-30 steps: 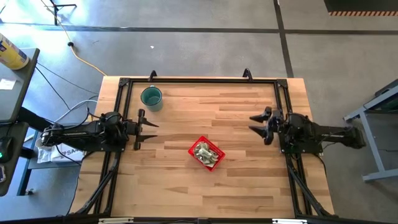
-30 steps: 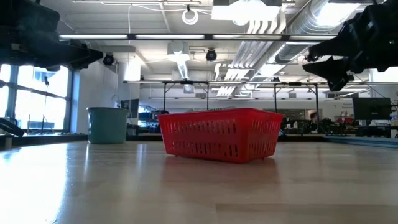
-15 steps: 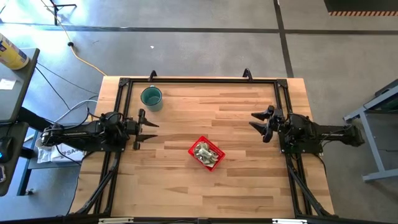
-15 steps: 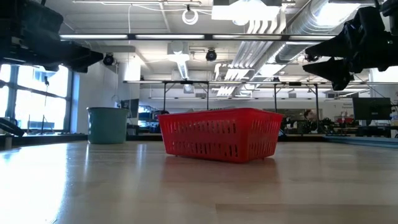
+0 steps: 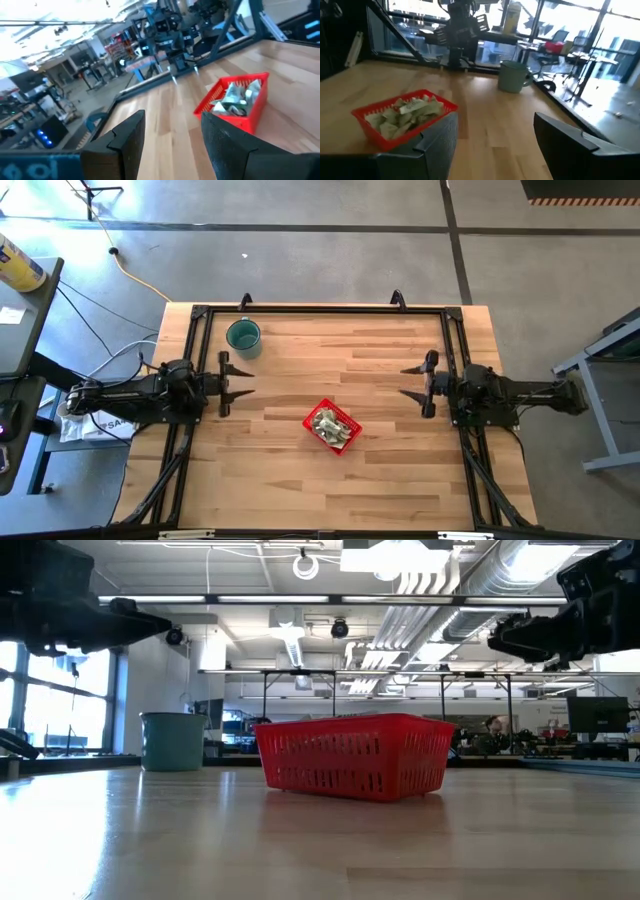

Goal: Pick and place Stevia / Truvia into bins
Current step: Return to Home Position

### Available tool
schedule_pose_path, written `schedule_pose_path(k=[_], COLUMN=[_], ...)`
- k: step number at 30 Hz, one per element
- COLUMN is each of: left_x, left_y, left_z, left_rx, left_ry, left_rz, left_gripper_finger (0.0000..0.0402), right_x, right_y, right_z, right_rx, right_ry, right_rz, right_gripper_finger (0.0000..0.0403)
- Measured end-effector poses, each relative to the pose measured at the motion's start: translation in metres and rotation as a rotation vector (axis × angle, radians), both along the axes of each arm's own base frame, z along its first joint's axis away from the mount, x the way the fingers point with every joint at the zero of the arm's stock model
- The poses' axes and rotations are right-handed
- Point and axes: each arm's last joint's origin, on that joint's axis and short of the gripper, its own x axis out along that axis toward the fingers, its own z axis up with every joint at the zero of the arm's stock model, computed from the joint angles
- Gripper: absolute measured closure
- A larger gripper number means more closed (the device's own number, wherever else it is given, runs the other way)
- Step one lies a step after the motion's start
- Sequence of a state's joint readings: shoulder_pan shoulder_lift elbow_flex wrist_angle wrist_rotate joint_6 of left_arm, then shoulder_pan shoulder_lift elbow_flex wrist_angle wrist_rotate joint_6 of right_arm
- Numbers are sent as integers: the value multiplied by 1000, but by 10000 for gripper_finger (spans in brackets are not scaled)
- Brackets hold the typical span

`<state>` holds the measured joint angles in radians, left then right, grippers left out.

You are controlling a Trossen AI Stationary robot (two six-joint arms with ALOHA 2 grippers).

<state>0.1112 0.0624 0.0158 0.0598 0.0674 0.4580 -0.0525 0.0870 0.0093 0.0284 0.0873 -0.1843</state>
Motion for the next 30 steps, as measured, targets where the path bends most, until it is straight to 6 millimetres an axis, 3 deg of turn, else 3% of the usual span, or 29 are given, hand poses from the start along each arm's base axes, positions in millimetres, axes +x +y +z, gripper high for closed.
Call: schedule_pose_path(k=[30], left_x=[0], left_y=[-1], left_z=[-1], left_rx=[-82], left_ry=[11], left_rz=[-19], left_gripper_finger=[174], right_x=[0], right_y=[0], right_z=[-1], right_rx=[75], right_ry=[-5], right_rz=[8], right_gripper_finger=[150])
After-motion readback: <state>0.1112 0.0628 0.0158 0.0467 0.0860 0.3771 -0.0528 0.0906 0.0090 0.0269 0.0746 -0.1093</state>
